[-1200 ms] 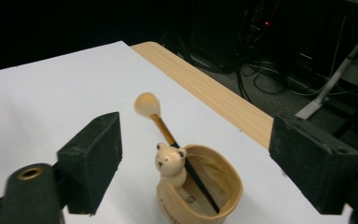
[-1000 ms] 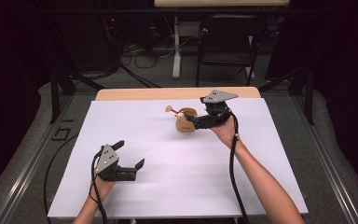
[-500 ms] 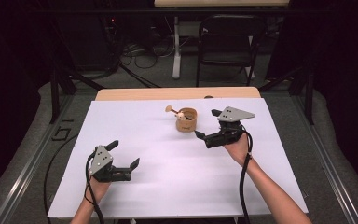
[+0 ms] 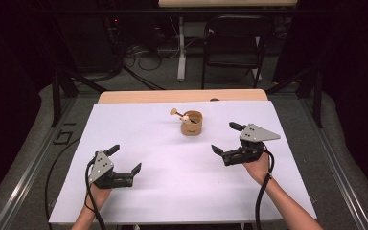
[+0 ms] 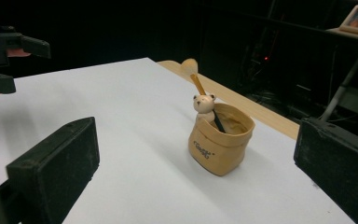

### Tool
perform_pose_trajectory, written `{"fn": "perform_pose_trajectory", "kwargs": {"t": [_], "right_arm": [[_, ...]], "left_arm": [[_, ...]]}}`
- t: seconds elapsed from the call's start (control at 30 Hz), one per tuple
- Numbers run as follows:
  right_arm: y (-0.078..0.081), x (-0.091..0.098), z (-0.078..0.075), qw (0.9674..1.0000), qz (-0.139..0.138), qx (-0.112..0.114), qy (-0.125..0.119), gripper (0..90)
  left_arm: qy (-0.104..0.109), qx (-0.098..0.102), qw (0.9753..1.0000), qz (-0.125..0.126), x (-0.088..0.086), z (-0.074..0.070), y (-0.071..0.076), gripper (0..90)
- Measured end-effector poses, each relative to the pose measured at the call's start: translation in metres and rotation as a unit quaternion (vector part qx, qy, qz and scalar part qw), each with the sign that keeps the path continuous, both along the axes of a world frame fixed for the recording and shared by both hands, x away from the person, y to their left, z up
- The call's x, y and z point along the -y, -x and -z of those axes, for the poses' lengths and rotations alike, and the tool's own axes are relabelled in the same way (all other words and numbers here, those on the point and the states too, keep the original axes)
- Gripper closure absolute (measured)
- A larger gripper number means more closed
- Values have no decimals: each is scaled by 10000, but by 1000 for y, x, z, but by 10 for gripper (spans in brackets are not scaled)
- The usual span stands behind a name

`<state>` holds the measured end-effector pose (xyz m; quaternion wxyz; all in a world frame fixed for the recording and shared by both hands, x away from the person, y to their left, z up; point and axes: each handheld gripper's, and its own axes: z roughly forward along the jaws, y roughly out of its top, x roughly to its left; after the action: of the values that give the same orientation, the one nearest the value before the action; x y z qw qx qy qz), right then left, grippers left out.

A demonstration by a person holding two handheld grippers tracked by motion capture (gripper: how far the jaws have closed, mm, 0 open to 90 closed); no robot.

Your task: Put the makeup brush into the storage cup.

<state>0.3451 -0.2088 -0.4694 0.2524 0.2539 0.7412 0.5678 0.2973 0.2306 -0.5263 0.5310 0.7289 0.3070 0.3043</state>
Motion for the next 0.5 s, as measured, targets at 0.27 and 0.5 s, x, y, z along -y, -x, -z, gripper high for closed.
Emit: {"fn": "perform_pose_trajectory", "kwargs": {"t": [0.27, 0.5], "right_arm": [[13, 18, 12, 9998, 171, -11, -59, 0], [24, 29, 23, 9997, 254, -50, -51, 0]], "left_arm": [[93, -52, 9999, -49, -5, 1, 2, 1], [115, -89, 9999, -87, -10, 3, 5, 1]]}}
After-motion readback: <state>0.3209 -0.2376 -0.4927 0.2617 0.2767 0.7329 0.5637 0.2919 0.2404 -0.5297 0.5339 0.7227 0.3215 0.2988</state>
